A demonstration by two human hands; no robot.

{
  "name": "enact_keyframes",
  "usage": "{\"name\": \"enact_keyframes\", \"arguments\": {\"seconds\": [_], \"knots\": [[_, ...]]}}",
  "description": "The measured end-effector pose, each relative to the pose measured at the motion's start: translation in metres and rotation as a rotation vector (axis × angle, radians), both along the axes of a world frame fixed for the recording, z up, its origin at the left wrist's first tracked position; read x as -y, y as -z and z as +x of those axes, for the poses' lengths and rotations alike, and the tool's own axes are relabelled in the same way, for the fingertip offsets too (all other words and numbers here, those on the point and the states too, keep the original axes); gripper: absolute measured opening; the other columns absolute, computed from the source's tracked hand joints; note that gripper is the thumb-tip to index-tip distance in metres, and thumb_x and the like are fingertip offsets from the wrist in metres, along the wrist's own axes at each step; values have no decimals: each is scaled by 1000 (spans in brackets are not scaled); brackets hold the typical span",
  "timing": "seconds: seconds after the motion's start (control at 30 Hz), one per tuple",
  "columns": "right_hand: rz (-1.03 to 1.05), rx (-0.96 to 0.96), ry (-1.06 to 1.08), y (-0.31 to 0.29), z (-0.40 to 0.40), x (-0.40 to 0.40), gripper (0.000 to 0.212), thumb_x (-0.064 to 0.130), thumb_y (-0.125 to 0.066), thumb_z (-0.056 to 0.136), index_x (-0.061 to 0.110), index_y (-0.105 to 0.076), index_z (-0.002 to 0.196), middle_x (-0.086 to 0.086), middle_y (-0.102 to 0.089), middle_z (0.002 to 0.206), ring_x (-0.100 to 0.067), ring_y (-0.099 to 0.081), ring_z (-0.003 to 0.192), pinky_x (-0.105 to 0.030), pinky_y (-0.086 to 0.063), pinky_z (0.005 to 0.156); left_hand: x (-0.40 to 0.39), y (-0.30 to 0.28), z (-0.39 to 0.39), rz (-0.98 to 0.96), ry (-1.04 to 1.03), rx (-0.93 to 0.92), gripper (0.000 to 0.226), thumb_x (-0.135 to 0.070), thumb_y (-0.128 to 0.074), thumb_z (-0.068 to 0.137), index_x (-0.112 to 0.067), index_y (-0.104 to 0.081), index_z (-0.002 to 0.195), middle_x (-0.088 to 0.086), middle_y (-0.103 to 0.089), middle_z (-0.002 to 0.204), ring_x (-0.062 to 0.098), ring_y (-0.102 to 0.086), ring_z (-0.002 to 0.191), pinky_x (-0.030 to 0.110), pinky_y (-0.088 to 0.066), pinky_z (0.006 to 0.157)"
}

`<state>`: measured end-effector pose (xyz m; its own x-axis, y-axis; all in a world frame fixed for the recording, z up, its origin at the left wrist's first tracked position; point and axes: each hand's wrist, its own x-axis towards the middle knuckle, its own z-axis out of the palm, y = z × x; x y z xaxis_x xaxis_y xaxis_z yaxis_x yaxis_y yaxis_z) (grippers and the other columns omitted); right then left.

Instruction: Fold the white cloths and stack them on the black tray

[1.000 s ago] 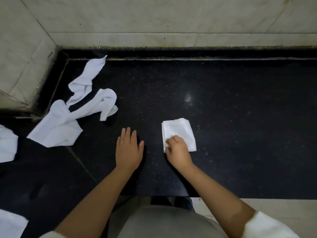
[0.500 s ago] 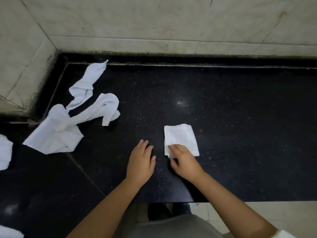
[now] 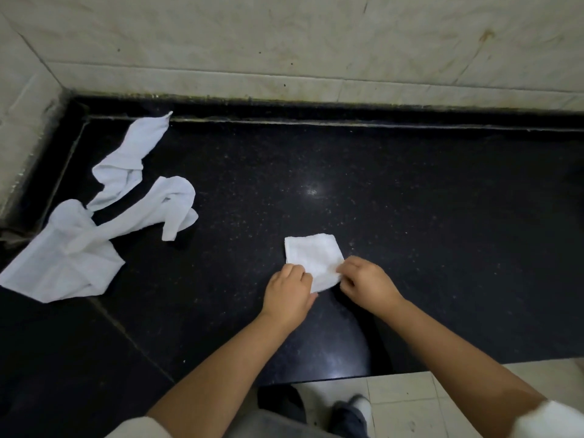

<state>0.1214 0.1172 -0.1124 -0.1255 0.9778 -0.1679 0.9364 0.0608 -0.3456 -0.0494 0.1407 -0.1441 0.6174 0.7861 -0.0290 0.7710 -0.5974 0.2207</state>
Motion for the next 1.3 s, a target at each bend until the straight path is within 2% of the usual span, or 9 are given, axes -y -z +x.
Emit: {"name": "enact_keyframes", "arguments": {"seconds": [0.2,0.3,0.4,0.47,0.53,0.7,0.83,0.97,1.3], "knots": [[42,-216,264,-50,33,9,18,1,-53,80,-2,-68,89,-16,-65,86,-25,-58,80,-22,-42,69,-21,-46,33,271,137,66,4,-14,-62,57,-17,-58,56,-3,-56,52,16,-56,48,18,-39,42],[188,-328,411,-94,75,25,25,-3,-51,80,6,-70,92,-7,-60,79,-21,-57,74,-9,-42,70,-27,-82,79,374,278,126,16,-14,-40,64,-14,-53,73,-1,-54,54,16,-54,46,22,-35,36],[188,-393,516,-129,128,58,28,-2,-48,81,15,-71,83,-5,-58,74,-26,-64,70,-34,-53,75,-11,-116,133,291,471,110,24,-12,-56,74,-12,-53,98,3,-57,67,18,-58,53,27,-43,35],[156,-449,566,-144,166,92,29,-2,-50,79,20,-67,75,-2,-60,73,-22,-65,67,-35,-55,75,8,-128,174,167,552,2,32,-21,-49,93,-7,-49,122,11,-57,95,26,-60,80,40,-52,61],[166,-383,556,-151,203,130,22,-1,-56,76,16,-71,80,-1,-60,78,-19,-64,76,-31,-51,78,36,-134,214,68,600,-31,42,-31,-30,97,-4,-47,125,15,-52,106,30,-55,93,46,-49,75],[192,-10,555,-162,304,217,15,9,-57,81,11,-69,90,-3,-57,85,-25,-60,91,-27,-42,72,93,-154,330,195,743,136,24,-19,-37,88,-5,-55,95,15,-59,86,31,-60,72,41,-52,56],[638,248,578,-180,378,269,10,6,-58,75,6,-68,76,-13,-66,78,-32,-60,72,-33,-47,65,130,-187,424,368,741,354,14,-13,-45,79,-13,-53,90,10,-67,78,27,-65,66,30,-52,47],[-76,230,434,-153,442,304,13,16,-55,81,9,-66,83,-10,-65,87,-32,-60,91,-38,-50,78,169,-170,505,149,834,-183,17,-17,-48,91,-11,-60,100,9,-63,108,31,-59,102,37,-46,78],[169,69,663,-185,663,282,17,16,-59,87,8,-69,98,-4,-69,94,-9,-52,78,-20,-35,68,136,-201,719,-20,784,82,18,-22,-40,97,-9,-39,109,10,-58,97,24,-48,79,31,-32,64]]}}
